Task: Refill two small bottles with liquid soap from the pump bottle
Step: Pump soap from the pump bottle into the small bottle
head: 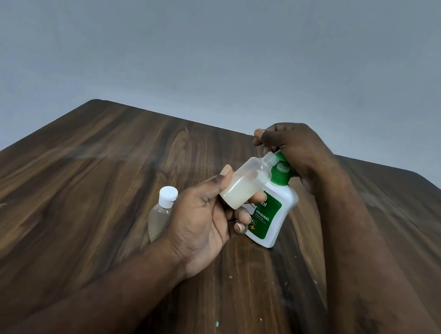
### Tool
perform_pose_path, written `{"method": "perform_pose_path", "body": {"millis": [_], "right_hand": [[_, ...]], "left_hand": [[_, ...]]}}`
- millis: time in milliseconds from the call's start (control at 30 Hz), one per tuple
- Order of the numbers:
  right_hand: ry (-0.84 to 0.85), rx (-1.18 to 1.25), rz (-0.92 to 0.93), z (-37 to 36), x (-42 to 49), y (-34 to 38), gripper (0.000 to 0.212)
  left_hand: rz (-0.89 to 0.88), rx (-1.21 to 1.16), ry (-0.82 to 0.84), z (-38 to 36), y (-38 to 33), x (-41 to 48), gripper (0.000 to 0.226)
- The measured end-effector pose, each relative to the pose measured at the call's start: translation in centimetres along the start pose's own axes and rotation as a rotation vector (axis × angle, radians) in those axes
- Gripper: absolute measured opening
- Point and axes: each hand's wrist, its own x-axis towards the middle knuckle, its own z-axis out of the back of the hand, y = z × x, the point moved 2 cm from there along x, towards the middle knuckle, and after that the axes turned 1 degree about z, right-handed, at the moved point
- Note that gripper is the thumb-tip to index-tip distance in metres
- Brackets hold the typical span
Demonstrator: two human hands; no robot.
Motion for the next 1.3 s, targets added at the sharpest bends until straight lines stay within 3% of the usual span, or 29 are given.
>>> {"method": "perform_pose_path", "body": {"millis": [1300], "right_hand": [[0.008, 0.037, -0.01, -0.28, 0.14, -0.32, 0.02]], "left_hand": [[-0.019, 0.027, 0.001, 0.05, 0.04, 0.14, 0.054]]}}
